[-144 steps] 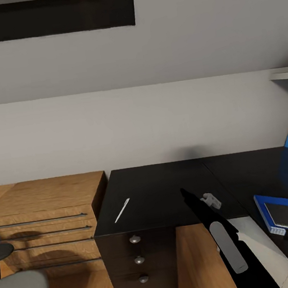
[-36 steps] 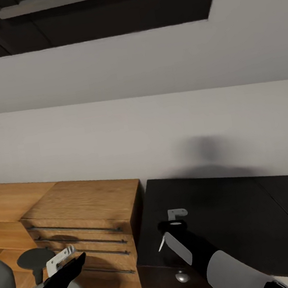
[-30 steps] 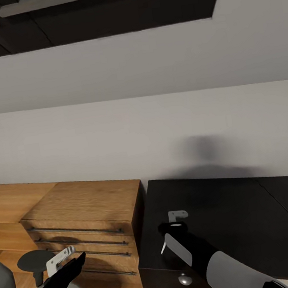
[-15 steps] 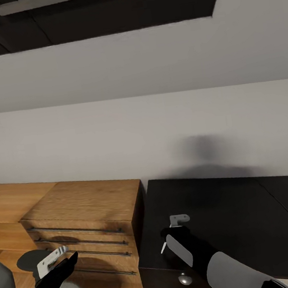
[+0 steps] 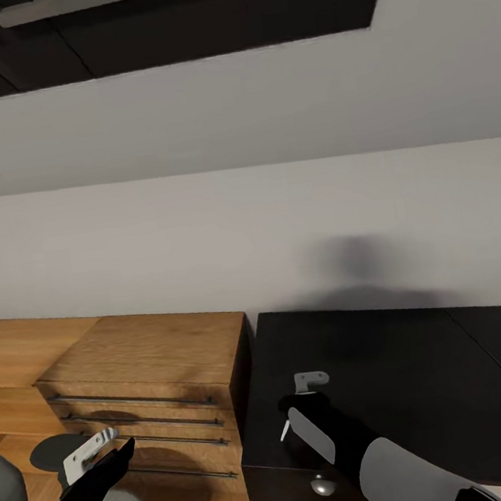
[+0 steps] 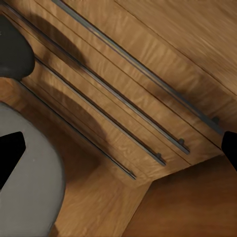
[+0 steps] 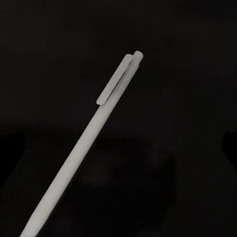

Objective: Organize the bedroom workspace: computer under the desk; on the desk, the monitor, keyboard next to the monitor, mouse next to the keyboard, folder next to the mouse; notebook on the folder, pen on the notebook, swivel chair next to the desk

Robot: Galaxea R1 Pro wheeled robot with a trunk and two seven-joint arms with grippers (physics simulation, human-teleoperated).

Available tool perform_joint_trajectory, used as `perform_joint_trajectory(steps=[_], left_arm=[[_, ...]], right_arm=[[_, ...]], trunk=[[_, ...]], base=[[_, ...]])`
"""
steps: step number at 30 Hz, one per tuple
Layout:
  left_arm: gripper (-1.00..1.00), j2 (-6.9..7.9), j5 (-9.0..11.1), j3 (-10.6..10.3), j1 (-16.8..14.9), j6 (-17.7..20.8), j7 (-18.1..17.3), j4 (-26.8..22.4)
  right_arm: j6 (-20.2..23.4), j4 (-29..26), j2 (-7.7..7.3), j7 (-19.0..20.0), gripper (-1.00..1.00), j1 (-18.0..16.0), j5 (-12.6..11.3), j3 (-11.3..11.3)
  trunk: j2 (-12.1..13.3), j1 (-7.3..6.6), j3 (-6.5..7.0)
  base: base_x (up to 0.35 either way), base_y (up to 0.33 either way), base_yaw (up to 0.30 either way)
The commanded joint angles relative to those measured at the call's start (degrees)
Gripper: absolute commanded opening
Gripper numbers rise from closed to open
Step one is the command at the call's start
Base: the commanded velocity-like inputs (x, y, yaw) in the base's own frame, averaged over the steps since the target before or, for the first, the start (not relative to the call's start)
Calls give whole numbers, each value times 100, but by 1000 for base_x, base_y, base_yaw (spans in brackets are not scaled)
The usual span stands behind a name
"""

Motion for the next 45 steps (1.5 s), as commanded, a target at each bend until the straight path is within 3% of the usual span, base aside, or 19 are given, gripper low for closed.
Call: perform_joint_trajectory(steps=[1, 13, 20, 30, 36, 45], left_arm=[[100, 2, 63, 1, 1, 13, 44, -12], [100, -11, 80, -8, 1, 13, 46, -3], [100, -90, 100, -24, 12, 13, 52, 51], [100, -120, 89, -27, 223, 9, 33, 737], [100, -121, 79, -31, 229, -7, 23, 864], [100, -121, 73, -34, 230, -52, 18, 935]], right_arm=[[22, -7, 0, -38, 100, -7, -25, 26], [21, -6, 0, -38, 100, -7, -19, 22], [49, 10, 0, -33, 100, -11, -17, 11], [58, 37, 0, -23, 100, -9, -22, -6], [117, 53, 0, -29, 100, -12, -24, -9], [302, 56, 0, -29, 100, -9, -24, -17]], trunk=[[-4, 1, -6], [-4, 1, -6], [-4, 1, -6], [-4, 1, -6], [-4, 1, -6], [-365, 198, -167]], base=[[0, 0, 217], [0, 0, 131], [0, 0, 7], [0, 0, 0], [0, 0, 0], [0, 0, 0]])
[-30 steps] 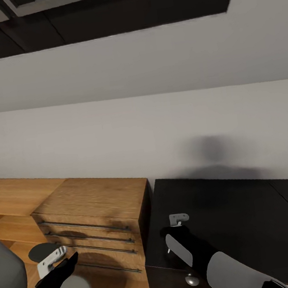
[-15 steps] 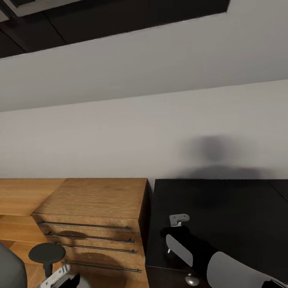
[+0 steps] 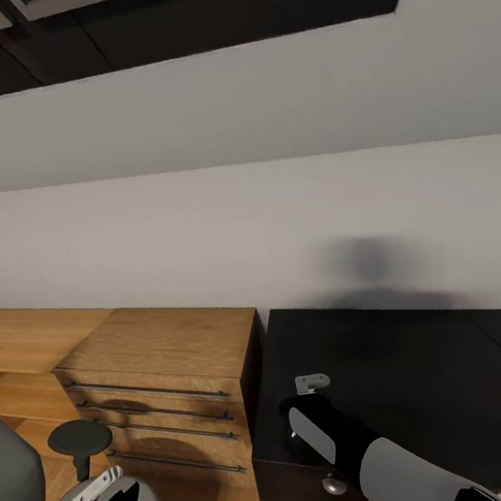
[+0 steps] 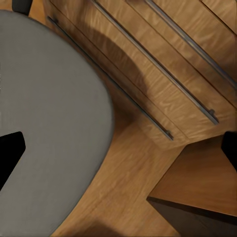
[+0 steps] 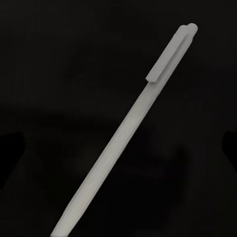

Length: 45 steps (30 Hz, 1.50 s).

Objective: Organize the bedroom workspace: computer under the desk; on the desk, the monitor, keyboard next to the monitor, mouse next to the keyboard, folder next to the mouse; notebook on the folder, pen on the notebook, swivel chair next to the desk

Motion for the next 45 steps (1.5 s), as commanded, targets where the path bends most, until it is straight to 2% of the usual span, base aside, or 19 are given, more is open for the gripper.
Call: perform_joint_trajectory(steps=[1, 3, 12, 18, 28, 34, 45], left_arm=[[100, 2, 58, 0, 2, 11, 43, -1], [100, 2, 57, -1, 2, 9, 43, 8], [100, -21, 55, -8, 2, 7, 43, 23], [100, -32, 55, -10, 2, -1, 51, 33], [100, -26, 55, -10, 2, 1, 43, 57], [100, -31, 49, -9, 2, -1, 53, 59], [100, -33, 55, -9, 2, -2, 43, 59]], right_arm=[[25, -2, 0, -39, 100, -8, -27, 27], [28, -2, 0, -39, 100, -8, -27, 26], [31, -2, 0, -39, 100, -9, -26, 26], [31, -3, 0, -39, 100, -8, -26, 26], [31, -3, 0, -39, 100, -8, -27, 26], [31, -2, 0, -39, 100, -6, -27, 26], [31, -8, 0, -30, 100, -7, -26, 26]], trunk=[[-46, 23, -24], [-126, 67, -60], [-126, 67, -60], [-367, 199, -168], [-367, 199, -168], [-607, 331, -275], [-607, 331, -275]], base=[[0, 0, 0], [0, 0, 0], [0, 0, 0], [0, 0, 0], [0, 0, 0], [0, 0, 0], [0, 0, 0]])
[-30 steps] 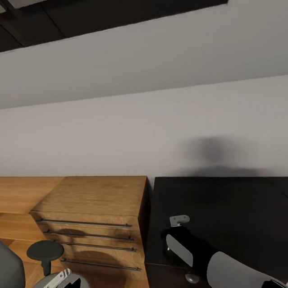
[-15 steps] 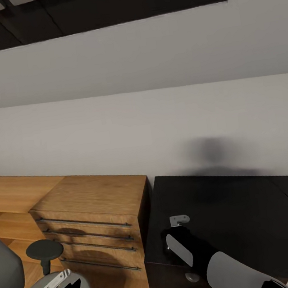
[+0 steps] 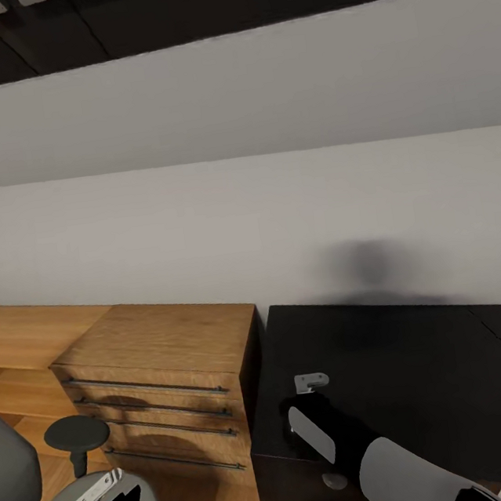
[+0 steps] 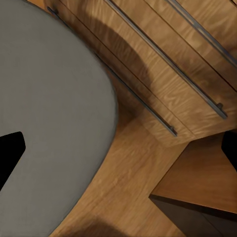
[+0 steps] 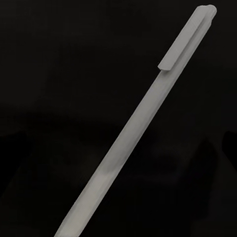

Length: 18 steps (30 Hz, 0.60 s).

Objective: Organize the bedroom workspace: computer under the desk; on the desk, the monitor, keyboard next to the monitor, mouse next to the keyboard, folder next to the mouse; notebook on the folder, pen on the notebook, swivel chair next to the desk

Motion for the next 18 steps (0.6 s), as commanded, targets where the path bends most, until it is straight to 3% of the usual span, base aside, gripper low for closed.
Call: perform_joint_trajectory(steps=[1, 5, 6, 18], left_arm=[[100, 4, 60, 1, 1, 13, 43, -13], [100, 4, 60, 1, 1, 13, 43, -13], [100, 3, 60, 1, 1, 13, 43, -12], [100, 4, 60, 1, 1, 13, 51, -5]], right_arm=[[41, 48, 0, -37, 100, -6, -41, 23], [41, 51, 0, -62, 100, -7, -35, 23], [44, 49, 0, -67, -100, -5, -34, 23], [49, 43, 0, -56, -100, -6, -39, 23]], trunk=[[-3, 1, -7], [-3, 1, -7], [-3, 1, -7], [-3, 1, -7]], base=[[0, 0, 0], [0, 0, 0], [0, 0, 0], [0, 0, 0]])
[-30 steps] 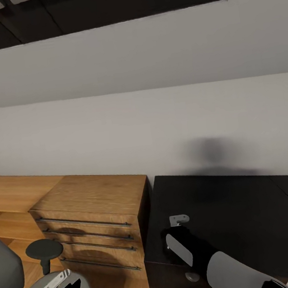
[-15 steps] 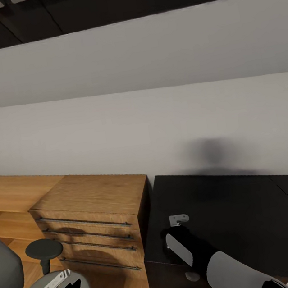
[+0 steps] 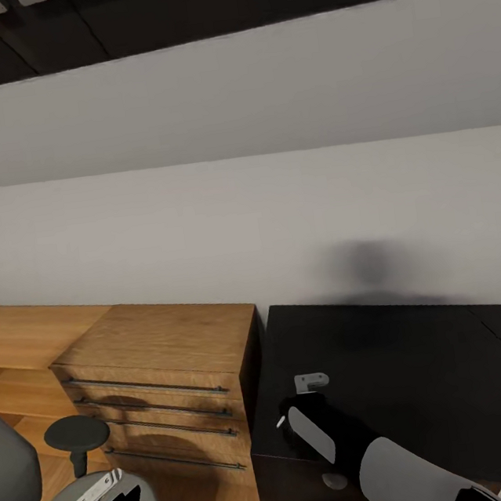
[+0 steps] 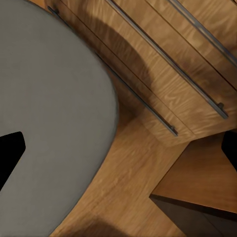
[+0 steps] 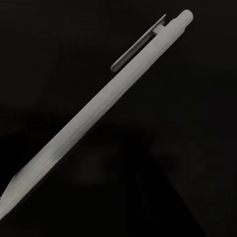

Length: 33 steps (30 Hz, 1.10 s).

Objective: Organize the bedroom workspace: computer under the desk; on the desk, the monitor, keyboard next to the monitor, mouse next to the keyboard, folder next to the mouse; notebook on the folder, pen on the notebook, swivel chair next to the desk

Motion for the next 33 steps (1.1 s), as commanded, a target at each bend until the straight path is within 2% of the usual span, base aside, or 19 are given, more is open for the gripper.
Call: perform_joint_trajectory(steps=[1, 8, 17, 23, 33], left_arm=[[100, 1, 60, 1, 2, 13, 43, -14], [100, 0, 60, 1, 2, 13, 44, -14], [100, 1, 60, 1, 2, 13, 44, -7], [100, 7, 57, 1, 2, 13, 44, 26], [100, 6, 60, 1, 2, 13, 44, 30]], right_arm=[[61, 39, 0, -40, -100, -4, -23, 23], [76, 25, 0, -40, -100, -5, -26, 23], [405, 2, 0, -33, -100, -4, -38, -26], [500, -14, 0, -43, -100, -6, -394, -32], [518, -14, 0, -45, -100, -7, -480, -37]], trunk=[[-3, 1, -6], [-3, 1, -6], [-3, 1, -6], [-3, 1, -6], [-3, 1, -6]], base=[[0, 0, 0], [0, 0, 0], [0, 0, 0], [0, 0, 0], [0, 0, 0]])
